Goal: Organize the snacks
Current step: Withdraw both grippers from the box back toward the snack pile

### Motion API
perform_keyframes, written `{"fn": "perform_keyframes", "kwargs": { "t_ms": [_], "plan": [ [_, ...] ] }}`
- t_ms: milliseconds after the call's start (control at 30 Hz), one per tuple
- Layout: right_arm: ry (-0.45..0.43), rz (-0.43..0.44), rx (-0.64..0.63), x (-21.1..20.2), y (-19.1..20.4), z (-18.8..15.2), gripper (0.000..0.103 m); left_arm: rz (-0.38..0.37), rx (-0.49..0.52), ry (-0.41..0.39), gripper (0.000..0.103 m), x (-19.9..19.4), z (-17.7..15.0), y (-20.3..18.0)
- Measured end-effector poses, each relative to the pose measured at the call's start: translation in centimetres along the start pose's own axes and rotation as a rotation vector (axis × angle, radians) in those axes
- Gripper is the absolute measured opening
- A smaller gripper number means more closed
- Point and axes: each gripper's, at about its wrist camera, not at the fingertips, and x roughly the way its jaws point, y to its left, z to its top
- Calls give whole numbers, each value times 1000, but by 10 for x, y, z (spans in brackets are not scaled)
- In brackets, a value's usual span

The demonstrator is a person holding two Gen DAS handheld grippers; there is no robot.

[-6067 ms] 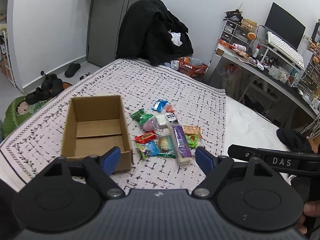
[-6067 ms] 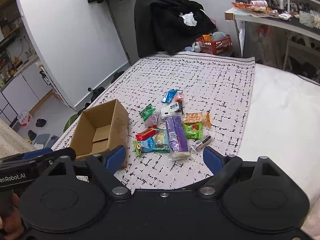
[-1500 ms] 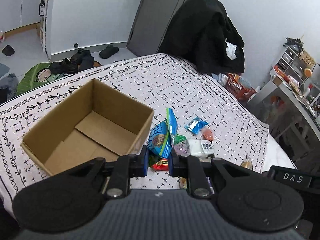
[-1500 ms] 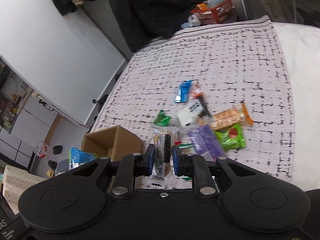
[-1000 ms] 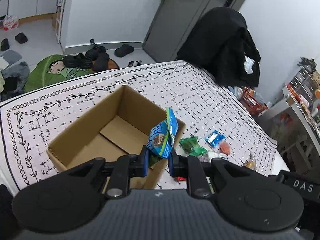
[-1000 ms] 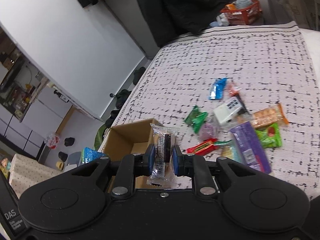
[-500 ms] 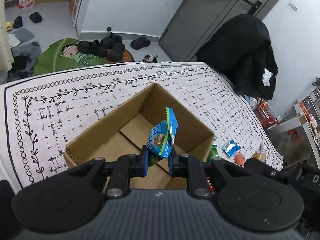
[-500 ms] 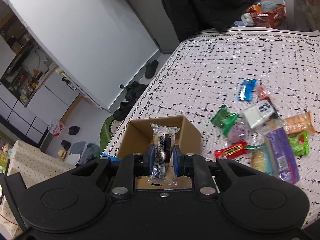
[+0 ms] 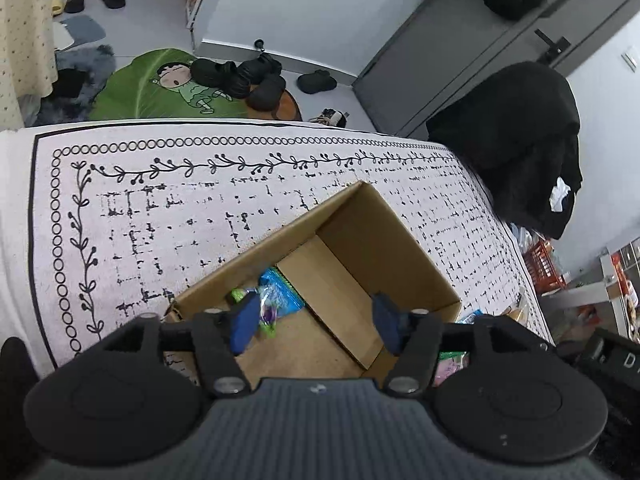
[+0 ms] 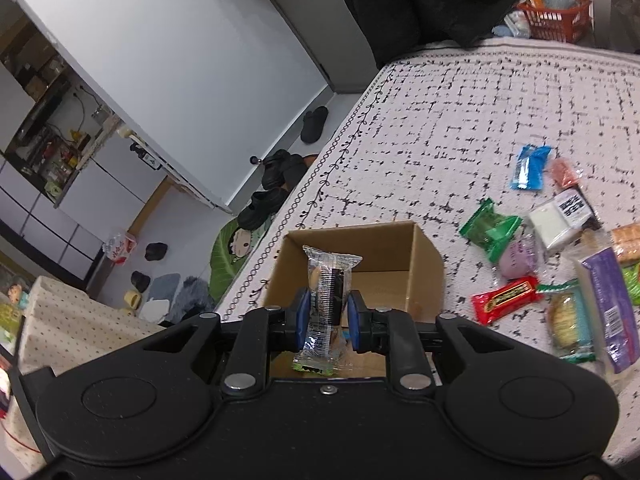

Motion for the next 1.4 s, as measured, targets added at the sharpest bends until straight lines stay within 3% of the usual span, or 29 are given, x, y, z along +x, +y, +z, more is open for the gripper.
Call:
{"fn": "perform_keyframes", "kwargs": {
  "t_ms": [33, 100, 267, 400, 433, 800, 1033, 1167, 1400],
  "plan": [
    [0, 4, 9, -1, -1, 0, 43, 8, -2, -3, 68, -1, 0, 0],
    [-11, -5, 21, -4, -3, 0, 54, 30, -5, -10, 73, -4, 1, -1],
    [-11, -49, 40, -14, -17, -1, 62, 67, 4, -24, 84, -11, -1, -3],
    [-29, -130, 22, -27, -27, -5, 81, 73, 31, -25, 99, -14, -5, -9],
    [-32, -149, 13, -30, -29, -6, 82, 76, 44, -26, 103, -15, -6, -11],
    [-12, -235, 11, -57, -76, -13, 83, 66, 204, -10, 103, -21, -28, -47],
    [-25, -254, 41, -77, -104, -15, 87, 33, 244, 43, 103, -21, -43, -65],
    [-38, -269, 58, -87, -121, -16, 97, 32, 269, 53, 103, -22, -53, -76],
    [-38, -285, 110, -98, -153, -17, 98, -25, 357, 61, 103, -23, -73, -102]
  ]
}}
